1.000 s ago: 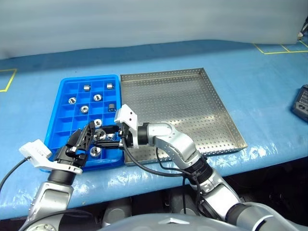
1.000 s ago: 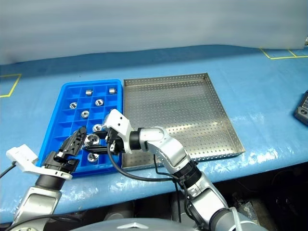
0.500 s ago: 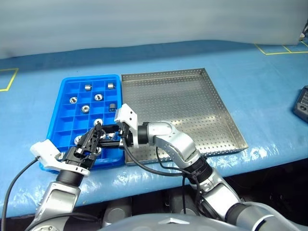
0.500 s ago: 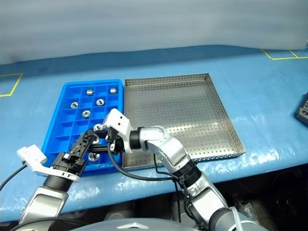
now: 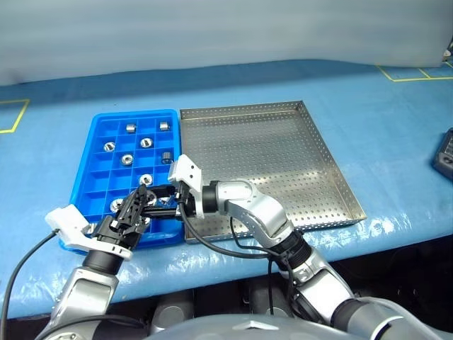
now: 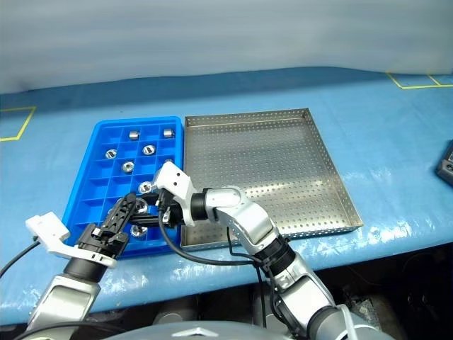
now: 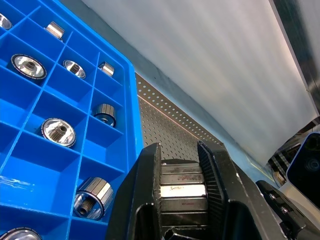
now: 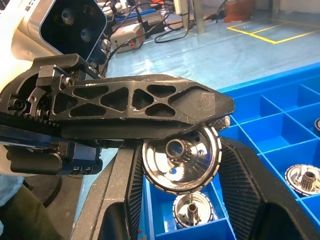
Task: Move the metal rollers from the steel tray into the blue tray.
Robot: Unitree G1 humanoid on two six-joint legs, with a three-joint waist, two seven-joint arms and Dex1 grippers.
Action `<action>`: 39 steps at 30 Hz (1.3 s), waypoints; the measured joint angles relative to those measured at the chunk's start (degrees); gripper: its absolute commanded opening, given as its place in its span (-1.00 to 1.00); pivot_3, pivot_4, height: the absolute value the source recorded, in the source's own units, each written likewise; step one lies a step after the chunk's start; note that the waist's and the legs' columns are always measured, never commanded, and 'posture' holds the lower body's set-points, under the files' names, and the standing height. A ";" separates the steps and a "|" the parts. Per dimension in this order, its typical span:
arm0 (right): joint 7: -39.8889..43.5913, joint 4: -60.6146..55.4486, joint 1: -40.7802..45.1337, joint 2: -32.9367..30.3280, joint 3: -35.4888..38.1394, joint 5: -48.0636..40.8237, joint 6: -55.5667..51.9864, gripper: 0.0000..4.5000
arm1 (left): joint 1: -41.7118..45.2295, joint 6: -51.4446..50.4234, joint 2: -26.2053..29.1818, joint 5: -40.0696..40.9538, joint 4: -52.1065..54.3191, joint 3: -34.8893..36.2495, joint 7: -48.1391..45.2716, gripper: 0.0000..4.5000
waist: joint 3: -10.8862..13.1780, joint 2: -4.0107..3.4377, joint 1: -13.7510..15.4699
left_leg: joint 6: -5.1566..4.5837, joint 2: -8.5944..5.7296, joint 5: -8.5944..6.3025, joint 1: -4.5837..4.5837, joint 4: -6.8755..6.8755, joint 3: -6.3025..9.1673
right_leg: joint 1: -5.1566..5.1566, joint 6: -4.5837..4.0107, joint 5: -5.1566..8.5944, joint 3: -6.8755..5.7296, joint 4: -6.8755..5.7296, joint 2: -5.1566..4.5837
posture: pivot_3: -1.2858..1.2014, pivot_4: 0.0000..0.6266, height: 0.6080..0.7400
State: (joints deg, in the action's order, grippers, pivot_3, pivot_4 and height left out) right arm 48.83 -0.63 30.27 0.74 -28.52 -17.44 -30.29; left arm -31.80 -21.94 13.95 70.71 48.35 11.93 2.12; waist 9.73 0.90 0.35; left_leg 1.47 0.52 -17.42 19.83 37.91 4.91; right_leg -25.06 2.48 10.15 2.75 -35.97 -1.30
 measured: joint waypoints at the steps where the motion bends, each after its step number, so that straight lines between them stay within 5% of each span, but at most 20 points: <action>1: 0.06 0.00 0.00 -0.01 0.02 -0.03 -0.17 -0.18 | -0.03 0.00 0.00 0.00 0.00 -0.04 0.05 -0.66 | 0.00 0.00 0.01 | 0.00 0.00 0.00 0.00 0.00 0.00 | 0.00 0.00 0.00 0.00 0.00 0.00 | 0.18 -0.52 1.00; 9: 1.23 -0.30 0.05 0.00 -0.30 -0.97 -1.55 0.98 | -0.03 0.17 0.00 -0.36 -0.04 -0.38 0.36 -0.66 | 0.01 -0.01 0.53 | 0.00 0.00 0.00 0.01 -0.01 0.00 | -0.01 -0.01 0.01 0.00 0.01 0.00 | 0.18 -0.52 1.00; 15: -0.15 -0.98 0.30 -0.25 -0.12 -0.03 -1.02 1.00 | 0.13 1.40 -0.32 -0.99 -0.07 0.52 1.03 -0.66 | 0.01 -0.01 0.58 | 0.00 0.00 0.00 0.02 -0.02 0.00 | -0.03 -0.01 0.01 -0.01 0.01 0.00 | 0.18 -0.52 1.00; 26: -4.60 -8.94 -4.33 -4.57 1.30 0.22 -2.93 1.00 | 8.70 8.29 -0.90 -11.51 -9.32 14.76 11.24 -0.66 | -0.02 0.04 1.08 | 0.03 -0.03 0.02 0.05 -0.03 0.02 | -0.02 -0.01 0.00 -0.02 0.06 -0.02 | 0.14 -0.52 1.00; 39: -9.75 -16.32 -9.04 -6.84 2.08 0.02 -7.80 1.00 | 28.05 2.73 3.25 -18.46 -28.91 14.44 10.83 -0.66 | -0.05 0.09 -0.86 | 0.14 -0.05 0.08 -0.07 -0.04 0.08 | 0.14 0.09 -0.07 -0.06 0.08 -0.03 | 0.06 -0.52 1.00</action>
State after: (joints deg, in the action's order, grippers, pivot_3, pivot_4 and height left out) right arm 39.09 -16.95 21.23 -6.10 -26.44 -17.42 -38.10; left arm -3.75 -19.21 17.20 52.26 19.44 26.37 12.96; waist 9.68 0.99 -0.52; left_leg 1.61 0.47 -17.35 19.76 37.87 4.99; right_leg -24.92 2.57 10.08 2.70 -35.89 -1.32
